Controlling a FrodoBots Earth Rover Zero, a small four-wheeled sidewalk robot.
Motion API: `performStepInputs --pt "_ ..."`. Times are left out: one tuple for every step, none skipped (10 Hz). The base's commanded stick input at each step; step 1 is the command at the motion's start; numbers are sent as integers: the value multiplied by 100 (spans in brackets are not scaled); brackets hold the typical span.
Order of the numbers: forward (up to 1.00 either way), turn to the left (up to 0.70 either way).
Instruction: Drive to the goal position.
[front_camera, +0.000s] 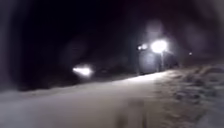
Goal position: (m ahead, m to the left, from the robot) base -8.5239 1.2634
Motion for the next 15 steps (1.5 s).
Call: performStepInputs --pt "0 0" --pt "0 0" --pt "0 0" --pt "0 0" --pt "0 7" --pt "0 100" --pt "0 100" --pt "0 100" --pt "0 100" --pt "0 100" --pt "0 100" --pt "0 100" --pt "0 100" --pt "0 100" --pt "0 100"
